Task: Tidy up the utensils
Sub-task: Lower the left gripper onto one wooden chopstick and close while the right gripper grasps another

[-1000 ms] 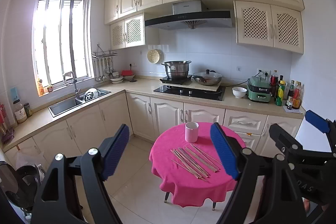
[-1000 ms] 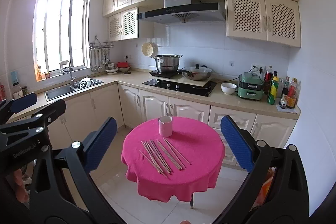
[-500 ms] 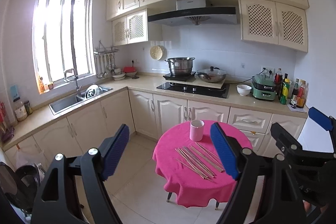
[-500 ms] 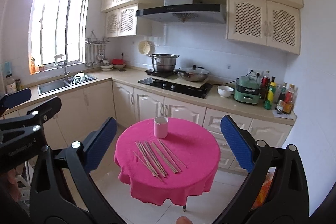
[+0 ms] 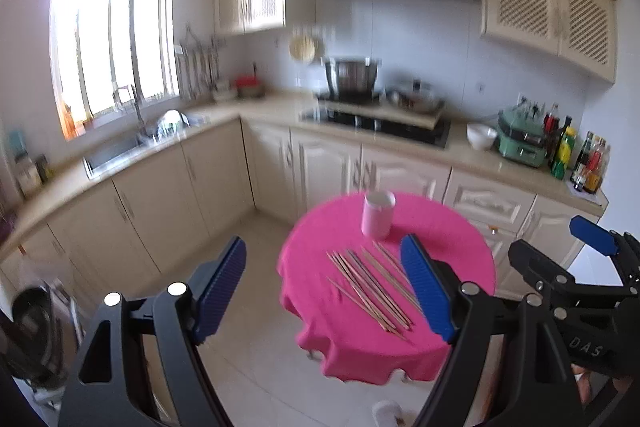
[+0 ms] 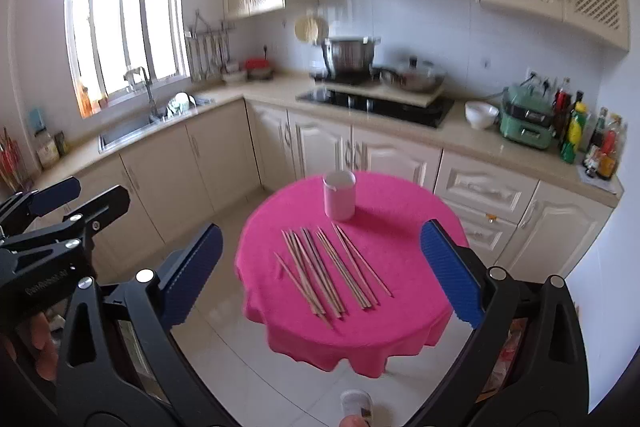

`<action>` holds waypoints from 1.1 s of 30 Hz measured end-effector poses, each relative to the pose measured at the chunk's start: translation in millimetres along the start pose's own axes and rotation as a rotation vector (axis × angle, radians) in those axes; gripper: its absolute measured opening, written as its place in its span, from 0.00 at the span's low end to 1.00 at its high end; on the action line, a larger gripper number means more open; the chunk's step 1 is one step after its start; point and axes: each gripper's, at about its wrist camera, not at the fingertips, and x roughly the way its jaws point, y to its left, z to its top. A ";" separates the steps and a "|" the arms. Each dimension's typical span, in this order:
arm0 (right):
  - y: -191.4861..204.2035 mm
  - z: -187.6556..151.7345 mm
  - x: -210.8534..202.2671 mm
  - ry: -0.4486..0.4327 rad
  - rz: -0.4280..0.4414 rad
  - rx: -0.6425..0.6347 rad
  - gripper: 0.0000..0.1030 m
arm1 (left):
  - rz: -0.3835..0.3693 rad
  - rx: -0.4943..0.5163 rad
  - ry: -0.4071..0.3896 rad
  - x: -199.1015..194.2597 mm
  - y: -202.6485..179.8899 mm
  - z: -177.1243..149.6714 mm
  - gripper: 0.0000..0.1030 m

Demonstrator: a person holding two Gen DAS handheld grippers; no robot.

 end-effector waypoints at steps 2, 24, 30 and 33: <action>-15.8 1.8 39.2 0.050 0.013 -0.031 0.94 | -0.017 -0.046 0.087 45.0 -4.3 0.6 0.76; -125.4 -50.3 385.0 0.668 0.236 -0.178 0.49 | 0.085 -0.415 0.822 397.4 -18.4 -112.6 0.40; -114.2 -69.6 422.2 0.780 0.289 -0.207 0.34 | 0.099 -0.489 0.934 425.5 -15.0 -135.2 0.12; -110.1 -72.8 435.7 0.816 0.309 -0.218 0.33 | 0.109 -0.479 0.962 434.1 -16.6 -135.8 0.12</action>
